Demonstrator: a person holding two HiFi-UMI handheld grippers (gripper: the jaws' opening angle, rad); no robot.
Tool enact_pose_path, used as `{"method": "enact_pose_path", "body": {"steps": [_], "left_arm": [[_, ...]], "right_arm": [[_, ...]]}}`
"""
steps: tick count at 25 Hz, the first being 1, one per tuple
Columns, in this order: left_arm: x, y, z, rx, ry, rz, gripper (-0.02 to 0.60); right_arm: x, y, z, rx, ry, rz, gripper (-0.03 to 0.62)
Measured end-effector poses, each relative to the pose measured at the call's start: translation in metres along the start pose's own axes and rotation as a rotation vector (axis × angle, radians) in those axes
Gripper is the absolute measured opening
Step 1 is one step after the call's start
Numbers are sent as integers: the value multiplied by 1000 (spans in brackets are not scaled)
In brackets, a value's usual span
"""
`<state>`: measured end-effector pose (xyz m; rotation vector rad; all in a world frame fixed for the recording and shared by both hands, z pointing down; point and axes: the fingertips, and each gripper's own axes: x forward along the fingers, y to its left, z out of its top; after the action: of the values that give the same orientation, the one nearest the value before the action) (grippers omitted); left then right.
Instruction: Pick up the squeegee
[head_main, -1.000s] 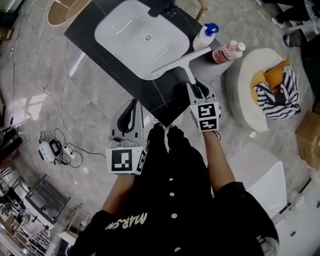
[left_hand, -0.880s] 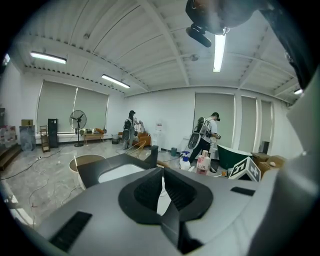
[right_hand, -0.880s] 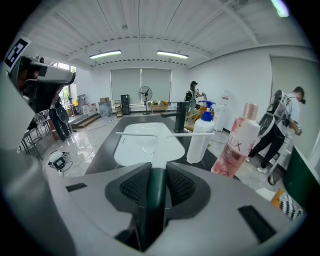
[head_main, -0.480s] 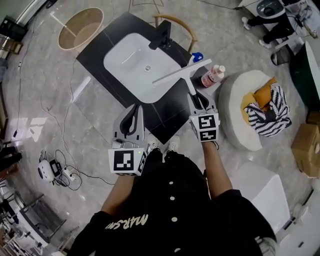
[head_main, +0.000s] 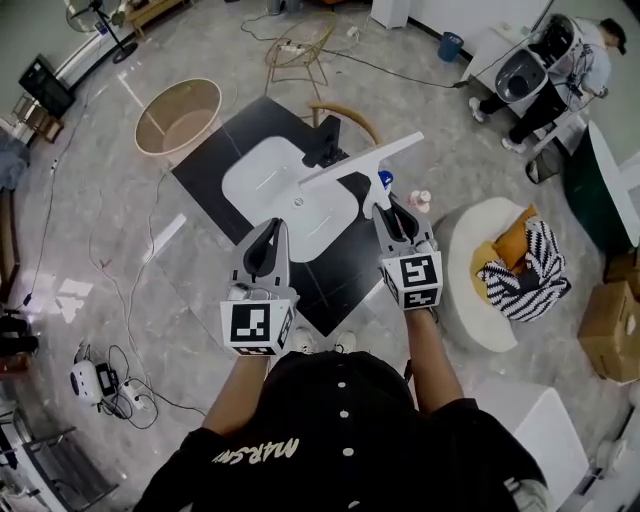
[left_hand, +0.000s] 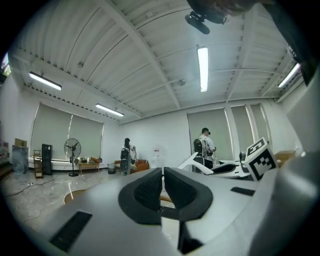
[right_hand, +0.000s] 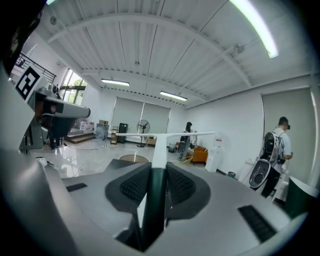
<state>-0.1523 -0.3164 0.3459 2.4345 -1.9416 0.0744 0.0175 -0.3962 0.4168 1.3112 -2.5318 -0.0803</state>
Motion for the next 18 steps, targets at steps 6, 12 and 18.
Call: {"method": "enact_pose_path", "body": {"steps": [6,12,18], "left_arm": [[13,13,33,37,-84,9,20],[10,19,51,47,-114,30,20],[5,4,63,67,-148,6,20]], "right_arm": [[-10,-11,69,-22,-160,-14,87],[-35,-11,111,-21,-270,-26,87],[-55,-10,129,-8,-346,-26,87]]}}
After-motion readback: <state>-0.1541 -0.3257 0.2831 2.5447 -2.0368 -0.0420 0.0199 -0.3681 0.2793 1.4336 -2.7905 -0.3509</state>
